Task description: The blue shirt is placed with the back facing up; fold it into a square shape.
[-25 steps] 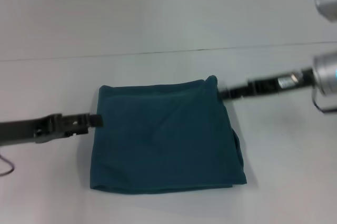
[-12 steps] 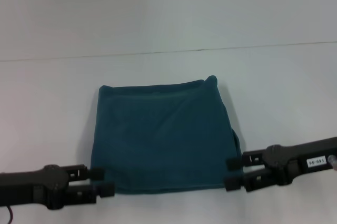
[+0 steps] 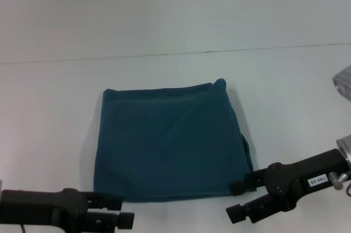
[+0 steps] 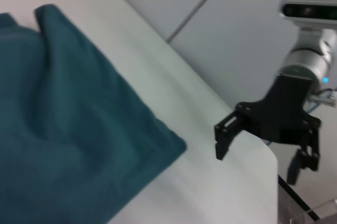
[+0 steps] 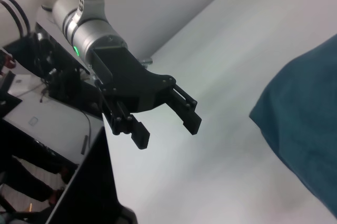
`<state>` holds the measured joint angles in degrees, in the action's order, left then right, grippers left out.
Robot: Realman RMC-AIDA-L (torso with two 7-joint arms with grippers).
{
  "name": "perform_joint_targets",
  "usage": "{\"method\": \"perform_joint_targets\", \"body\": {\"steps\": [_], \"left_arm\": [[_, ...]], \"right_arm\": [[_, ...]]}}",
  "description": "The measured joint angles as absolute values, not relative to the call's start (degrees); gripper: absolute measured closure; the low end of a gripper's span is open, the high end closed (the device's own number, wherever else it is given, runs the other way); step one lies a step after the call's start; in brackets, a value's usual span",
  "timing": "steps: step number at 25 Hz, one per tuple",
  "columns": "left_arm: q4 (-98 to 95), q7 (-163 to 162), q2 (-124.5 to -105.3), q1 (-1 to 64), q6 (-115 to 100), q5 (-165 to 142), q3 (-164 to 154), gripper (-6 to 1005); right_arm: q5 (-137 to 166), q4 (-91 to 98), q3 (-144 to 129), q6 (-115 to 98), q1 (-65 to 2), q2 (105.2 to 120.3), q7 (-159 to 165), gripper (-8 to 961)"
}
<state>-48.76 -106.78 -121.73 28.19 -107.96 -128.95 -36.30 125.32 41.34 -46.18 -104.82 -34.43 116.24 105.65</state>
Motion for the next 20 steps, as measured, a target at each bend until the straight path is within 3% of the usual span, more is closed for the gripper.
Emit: {"method": "perform_joint_targets", "body": {"steps": [9,20], "left_arm": [[-47.3,-112.8,-122.29,29.3,-102.4,-127.8,-36.6,241],[-47.9,-107.4,-123.62,30.5,-102.0,-127.8,-40.3,238]], "right_arm": [[126.1,39.3,-46.1,-101.8,-35.3,116.6,105.6,29],[125.7,37.8,-43.1,-102.0,-34.1,115.56,105.2,29]]}}
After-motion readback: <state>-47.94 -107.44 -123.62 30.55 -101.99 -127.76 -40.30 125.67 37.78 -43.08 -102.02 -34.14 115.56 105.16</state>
